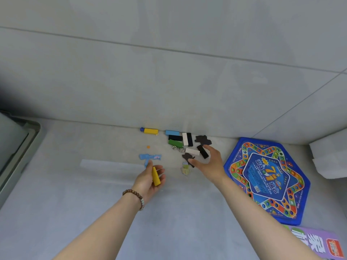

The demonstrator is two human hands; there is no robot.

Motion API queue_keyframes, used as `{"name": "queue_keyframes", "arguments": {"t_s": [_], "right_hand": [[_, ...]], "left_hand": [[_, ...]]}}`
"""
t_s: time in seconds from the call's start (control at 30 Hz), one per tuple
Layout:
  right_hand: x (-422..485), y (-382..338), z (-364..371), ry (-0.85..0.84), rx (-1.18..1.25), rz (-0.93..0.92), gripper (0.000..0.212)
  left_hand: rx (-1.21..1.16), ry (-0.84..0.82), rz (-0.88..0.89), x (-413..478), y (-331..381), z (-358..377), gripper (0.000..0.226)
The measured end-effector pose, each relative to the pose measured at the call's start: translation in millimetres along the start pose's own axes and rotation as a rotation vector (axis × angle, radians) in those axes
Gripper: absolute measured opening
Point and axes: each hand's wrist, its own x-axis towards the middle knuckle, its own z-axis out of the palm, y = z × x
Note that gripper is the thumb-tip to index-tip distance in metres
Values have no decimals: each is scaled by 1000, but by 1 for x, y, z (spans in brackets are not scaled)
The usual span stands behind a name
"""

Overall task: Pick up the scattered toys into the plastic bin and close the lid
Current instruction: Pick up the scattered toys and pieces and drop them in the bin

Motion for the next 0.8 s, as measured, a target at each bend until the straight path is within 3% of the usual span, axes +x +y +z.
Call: {"name": "queue_keyframes", "arguments": {"t_s": [0.17, 0.5, 0.6, 0.73, 0.8], "right_hand": [[21, 7, 24, -38, -222, 28, 86], [23, 5, 47, 59, -172, 35, 60], [24, 2, 48, 55, -142, 77, 59], [23, -2, 48, 29, -166, 91, 36], [22, -4, 47, 18, -211, 104, 35]], "left_hand": [[145, 22, 0, 10, 0, -2, 31], [114, -1, 32, 19, 7, -2, 31], [111, 4, 26, 20, 7, -4, 31], [117, 1, 22, 19, 9, -7, 31], [114, -4, 23, 18, 10, -9, 31]]}}
